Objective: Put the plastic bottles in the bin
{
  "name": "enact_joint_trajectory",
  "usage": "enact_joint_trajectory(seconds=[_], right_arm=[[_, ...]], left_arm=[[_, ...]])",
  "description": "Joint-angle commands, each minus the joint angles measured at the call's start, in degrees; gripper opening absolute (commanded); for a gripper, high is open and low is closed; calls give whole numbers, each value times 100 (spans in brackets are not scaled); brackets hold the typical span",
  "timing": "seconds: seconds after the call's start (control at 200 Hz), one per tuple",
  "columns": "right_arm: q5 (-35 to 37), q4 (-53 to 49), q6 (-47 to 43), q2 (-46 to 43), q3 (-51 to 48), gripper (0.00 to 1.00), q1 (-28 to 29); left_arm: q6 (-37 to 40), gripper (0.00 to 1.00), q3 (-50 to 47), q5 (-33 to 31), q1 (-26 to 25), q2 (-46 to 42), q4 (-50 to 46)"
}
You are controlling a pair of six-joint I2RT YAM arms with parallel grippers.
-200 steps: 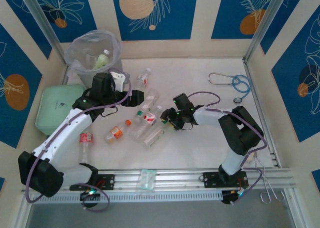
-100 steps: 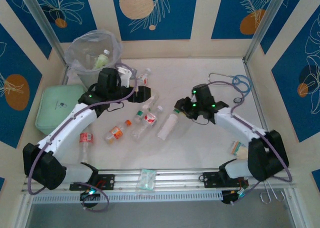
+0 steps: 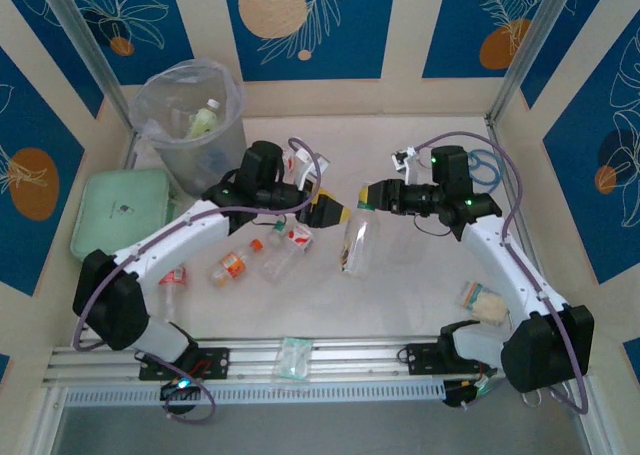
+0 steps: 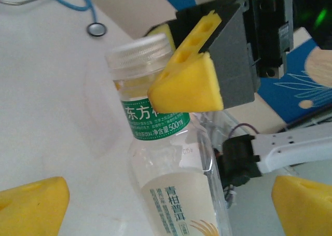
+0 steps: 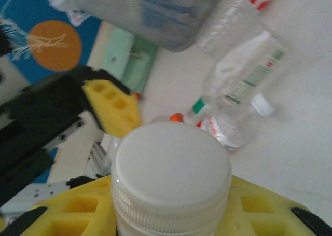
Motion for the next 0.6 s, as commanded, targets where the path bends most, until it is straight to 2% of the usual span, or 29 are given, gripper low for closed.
enact_joint_trajectory(seconds=[0.0, 0.395, 0.475, 0.595], right_arm=[[-826, 429, -141, -58, -25, 13, 0], [-474, 1058, 363, 24, -94, 8, 107], [-381, 1041, 429, 52, -59, 8, 170], [-287, 1059, 481, 42, -67, 8, 243]], left_arm=[[-224, 100, -161, 612, -81, 113, 804], [-13, 99, -8, 342, -393, 618, 636], [100, 93, 42, 256, -405, 660, 508], [239, 71, 100, 174, -405, 682, 396]])
